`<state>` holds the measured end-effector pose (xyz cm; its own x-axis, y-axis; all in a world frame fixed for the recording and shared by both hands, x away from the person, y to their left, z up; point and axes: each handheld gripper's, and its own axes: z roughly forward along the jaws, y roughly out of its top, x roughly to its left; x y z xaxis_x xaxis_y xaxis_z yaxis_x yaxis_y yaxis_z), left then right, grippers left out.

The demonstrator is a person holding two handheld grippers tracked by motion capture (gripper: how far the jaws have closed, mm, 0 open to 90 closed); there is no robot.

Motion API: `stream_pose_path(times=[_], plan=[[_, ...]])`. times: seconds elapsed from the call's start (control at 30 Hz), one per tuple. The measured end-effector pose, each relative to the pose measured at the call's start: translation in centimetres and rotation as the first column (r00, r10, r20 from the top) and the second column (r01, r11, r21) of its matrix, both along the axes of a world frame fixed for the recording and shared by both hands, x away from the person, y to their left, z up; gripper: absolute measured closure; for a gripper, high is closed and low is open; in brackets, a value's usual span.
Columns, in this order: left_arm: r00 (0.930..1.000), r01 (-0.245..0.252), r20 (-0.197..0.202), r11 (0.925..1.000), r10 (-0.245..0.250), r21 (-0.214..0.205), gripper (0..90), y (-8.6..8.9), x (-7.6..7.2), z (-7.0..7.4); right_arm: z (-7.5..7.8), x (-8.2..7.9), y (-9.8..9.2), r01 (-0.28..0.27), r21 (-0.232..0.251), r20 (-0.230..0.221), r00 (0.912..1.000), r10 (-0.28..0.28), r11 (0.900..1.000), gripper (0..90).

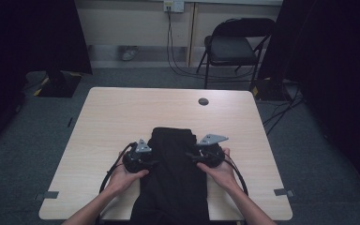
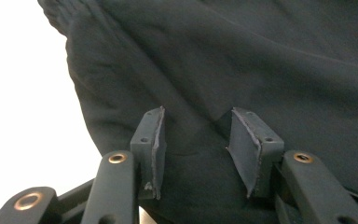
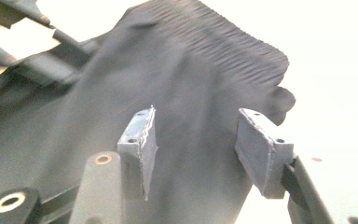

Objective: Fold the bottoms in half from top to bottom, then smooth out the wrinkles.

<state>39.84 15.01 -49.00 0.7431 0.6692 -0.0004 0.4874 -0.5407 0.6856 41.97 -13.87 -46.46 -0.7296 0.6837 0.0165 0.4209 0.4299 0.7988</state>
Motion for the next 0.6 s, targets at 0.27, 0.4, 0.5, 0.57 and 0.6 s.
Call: stream_pose_path(times=[0.27, 0.4, 0.5, 0.57, 0.6], plan=[[0.9991, 0.012, -0.039, 0.9999, -0.013, -0.008, 54.1, 0.5, -0.3, 0.3, -1.5, 4.0, 0.1, 0.105, -0.029, -0.032, 0.9939, -0.106, 0.994, 38.8], [0.9996, -0.026, -0.014, 0.9978, 0.025, -0.061, 45.7, 1.2, 1.2, 1.0, -3.0, 4.7, 0.4, 0.105, -0.043, -0.061, 0.9924, -0.107, 0.9936, 34.2], [0.9971, -0.075, 0.006, 0.9912, 0.076, -0.109, 40.3, 1.8, 2.6, 1.6, -3.5, 4.7, 0.6, 0.099, -0.053, -0.064, 0.9927, -0.102, 0.9937, 33.9], [0.993, -0.112, 0.022, 0.9862, 0.116, -0.121, 36.5, 1.9, 3.5, 1.6, -3.5, 4.7, 0.9, 0.094, -0.067, -0.062, 0.9932, -0.099, 0.9933, 34.2], [0.9914, -0.123, 0.028, 0.9838, 0.128, -0.13, 36.0, 1.9, 3.8, 1.5, -3.5, 4.8, 0.9, 0.093, -0.069, -0.065, 0.9931, -0.097, 0.9933, 36.9]])
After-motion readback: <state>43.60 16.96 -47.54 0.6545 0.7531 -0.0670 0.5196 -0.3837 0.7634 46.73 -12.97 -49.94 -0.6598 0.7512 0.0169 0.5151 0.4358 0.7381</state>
